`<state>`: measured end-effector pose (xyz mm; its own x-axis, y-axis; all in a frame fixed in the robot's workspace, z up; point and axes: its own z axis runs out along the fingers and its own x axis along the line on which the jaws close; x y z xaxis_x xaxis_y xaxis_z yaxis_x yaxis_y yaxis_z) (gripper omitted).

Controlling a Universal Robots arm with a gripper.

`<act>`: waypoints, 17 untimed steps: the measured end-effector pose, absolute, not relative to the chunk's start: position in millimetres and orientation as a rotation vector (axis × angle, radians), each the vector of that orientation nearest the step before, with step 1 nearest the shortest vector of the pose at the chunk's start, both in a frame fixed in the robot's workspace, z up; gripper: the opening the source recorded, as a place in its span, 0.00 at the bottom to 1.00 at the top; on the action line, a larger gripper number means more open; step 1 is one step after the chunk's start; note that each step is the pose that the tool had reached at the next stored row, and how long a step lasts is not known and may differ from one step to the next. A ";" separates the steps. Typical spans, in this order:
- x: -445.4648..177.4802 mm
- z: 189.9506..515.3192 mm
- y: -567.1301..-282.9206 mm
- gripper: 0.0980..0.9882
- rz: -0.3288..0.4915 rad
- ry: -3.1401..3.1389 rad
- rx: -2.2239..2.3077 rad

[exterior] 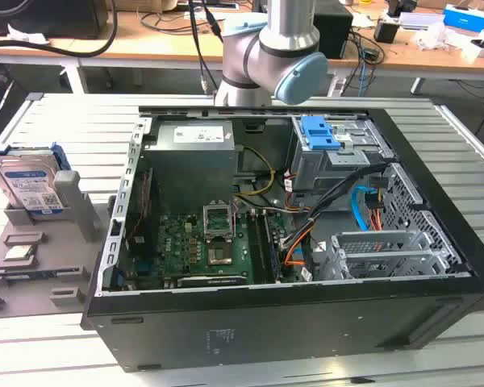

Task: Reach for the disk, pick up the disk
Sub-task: 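Pick up the disk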

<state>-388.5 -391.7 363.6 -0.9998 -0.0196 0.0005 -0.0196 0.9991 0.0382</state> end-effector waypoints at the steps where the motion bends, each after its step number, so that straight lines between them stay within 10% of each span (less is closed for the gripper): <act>1: -388.6 363.6 -391.7 0.01 -0.060 -3.139 0.076; 17: -388.5 363.6 -391.7 0.01 -0.059 -3.111 0.391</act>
<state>-388.5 -391.7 363.6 -0.9689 -0.2473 0.0005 -0.2471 0.9682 0.0382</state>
